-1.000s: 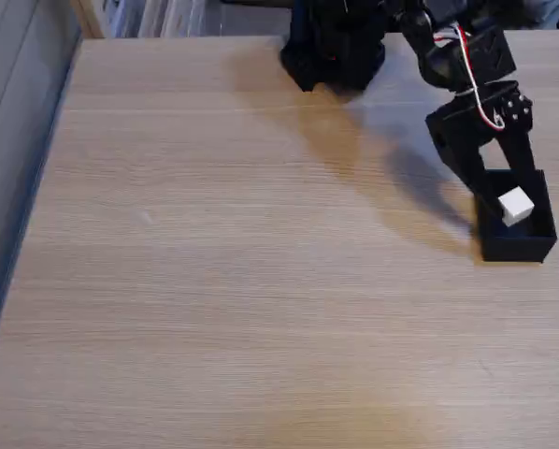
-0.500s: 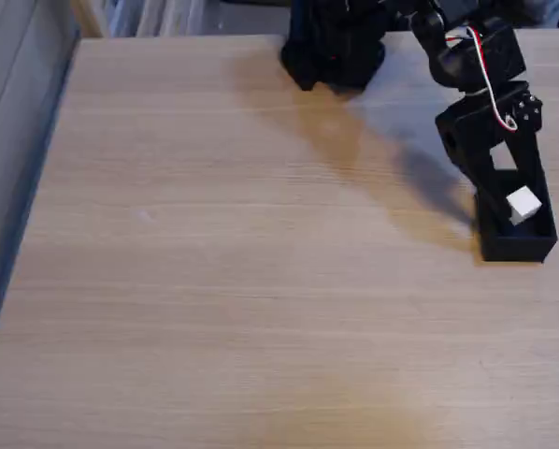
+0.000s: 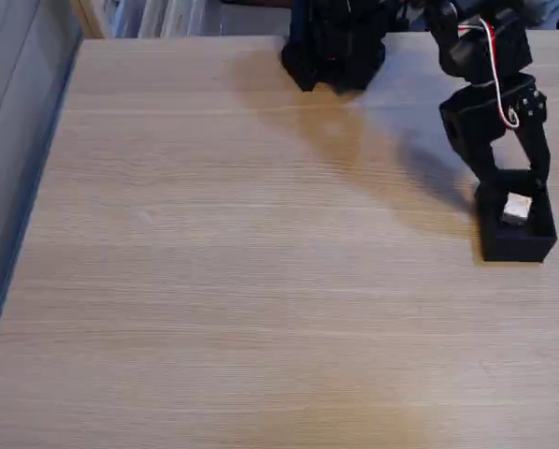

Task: Pick a white block and place it in the black box.

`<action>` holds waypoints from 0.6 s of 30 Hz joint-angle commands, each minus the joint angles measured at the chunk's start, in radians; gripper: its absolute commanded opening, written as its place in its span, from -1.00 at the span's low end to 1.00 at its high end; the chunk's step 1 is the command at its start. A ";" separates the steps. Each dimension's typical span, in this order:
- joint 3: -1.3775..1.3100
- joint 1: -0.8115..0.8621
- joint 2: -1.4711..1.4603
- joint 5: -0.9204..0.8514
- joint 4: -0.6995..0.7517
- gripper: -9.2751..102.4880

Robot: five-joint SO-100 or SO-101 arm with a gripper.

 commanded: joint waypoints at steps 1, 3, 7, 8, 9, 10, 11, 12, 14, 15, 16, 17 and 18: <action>-0.044 -0.005 0.020 0.014 0.014 -0.42; -0.052 -0.003 0.021 0.015 0.031 -0.43; -0.080 0.015 0.026 0.011 0.098 -0.46; -0.091 0.021 0.031 0.011 0.132 -0.48; -0.103 0.028 0.035 0.009 0.169 -0.51; -0.114 0.034 0.043 0.011 0.201 -0.53; -0.121 0.041 0.051 0.017 0.230 -0.55; -0.127 0.049 0.061 0.021 0.256 -0.59; -0.138 0.066 0.081 0.029 0.313 -0.66; -0.143 0.075 0.092 0.031 0.337 -0.70; -0.144 0.084 0.104 0.034 0.364 -0.75; -0.147 0.094 0.117 0.035 0.393 -0.80; -0.152 0.104 0.129 0.044 0.422 -0.83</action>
